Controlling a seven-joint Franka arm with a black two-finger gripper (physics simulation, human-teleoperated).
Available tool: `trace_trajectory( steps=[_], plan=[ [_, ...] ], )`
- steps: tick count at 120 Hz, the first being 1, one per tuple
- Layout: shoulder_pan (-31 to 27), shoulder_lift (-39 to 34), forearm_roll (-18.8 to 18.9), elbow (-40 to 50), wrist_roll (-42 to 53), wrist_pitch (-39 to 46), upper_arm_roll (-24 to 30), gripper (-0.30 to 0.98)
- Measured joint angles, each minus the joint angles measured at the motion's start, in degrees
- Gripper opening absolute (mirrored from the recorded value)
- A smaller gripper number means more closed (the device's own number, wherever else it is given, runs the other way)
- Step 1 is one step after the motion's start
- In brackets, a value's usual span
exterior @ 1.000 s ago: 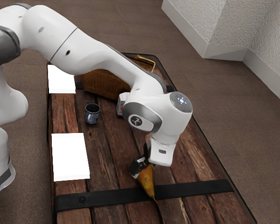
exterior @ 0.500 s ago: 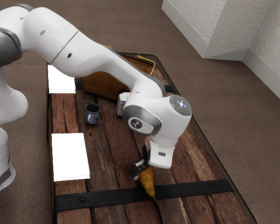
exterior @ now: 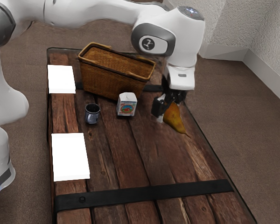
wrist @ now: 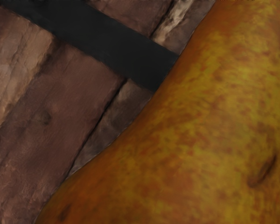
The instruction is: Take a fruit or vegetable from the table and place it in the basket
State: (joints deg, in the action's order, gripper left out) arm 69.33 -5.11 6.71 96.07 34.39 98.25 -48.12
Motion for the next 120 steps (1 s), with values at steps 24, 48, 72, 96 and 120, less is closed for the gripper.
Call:
trace_trajectory(
  steps=[24, 48, 72, 96, 120],
  plan=[
    [-17.8, -1.6, 2.0, -1.8, 3.3, -5.2, -0.5, 0.38],
    [-24.3, -1.7, 2.3, -1.8, 6.6, -7.1, -0.6, 0.38],
    [-32.1, -1.8, 2.0, -1.8, 10.1, -7.6, -1.5, 0.38],
    [-32.3, -1.7, 1.8, -1.8, 13.0, -7.5, -5.5, 0.37],
    [-32.3, -1.6, 1.7, -1.6, 15.5, -7.1, -8.0, 0.39]
  ],
)
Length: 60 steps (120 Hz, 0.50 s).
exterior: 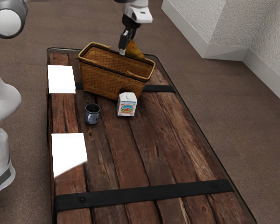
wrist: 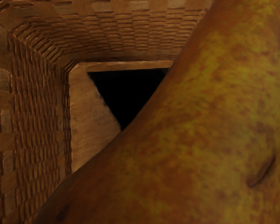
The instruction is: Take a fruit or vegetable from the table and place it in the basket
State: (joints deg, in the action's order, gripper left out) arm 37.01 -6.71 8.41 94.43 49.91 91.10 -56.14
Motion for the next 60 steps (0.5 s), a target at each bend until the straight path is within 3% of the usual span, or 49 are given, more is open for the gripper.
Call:
trace_trajectory(
  steps=[10, 30, 60],
  plan=[
    [-0.5, 0.9, -0.3, 0.0, 1.0, 0.5, -0.9, 0.40],
    [-3.8, 9.4, -6.6, -1.6, 4.3, 2.1, -1.1, 0.38],
    [-9.0, 11.4, -11.2, -2.7, 8.8, 3.0, -0.9, 0.38]
  ],
)
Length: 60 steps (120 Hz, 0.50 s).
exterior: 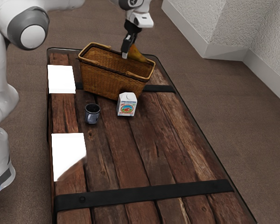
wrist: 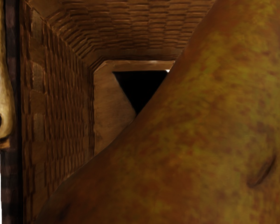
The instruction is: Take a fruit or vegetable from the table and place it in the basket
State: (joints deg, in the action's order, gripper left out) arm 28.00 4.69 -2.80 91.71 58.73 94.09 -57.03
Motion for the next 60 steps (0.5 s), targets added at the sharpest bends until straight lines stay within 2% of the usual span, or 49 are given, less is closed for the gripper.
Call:
trace_trajectory(
  steps=[12, 22, 34, 52, 60],
  plan=[
    [-0.4, 0.0, -0.7, 0.0, 1.5, 0.1, 0.2, 0.38],
    [-0.7, 0.6, -1.4, 0.0, 2.8, 0.1, 0.4, 0.51],
    [-1.9, 1.3, -2.1, 0.0, 4.2, 0.0, 0.6, 0.60],
    [-1.6, 1.6, -2.5, 0.0, 6.0, -0.1, 0.9, 0.66],
    [-1.5, 1.5, -2.6, -0.1, 6.7, -0.7, 2.8, 0.67]
  ],
)
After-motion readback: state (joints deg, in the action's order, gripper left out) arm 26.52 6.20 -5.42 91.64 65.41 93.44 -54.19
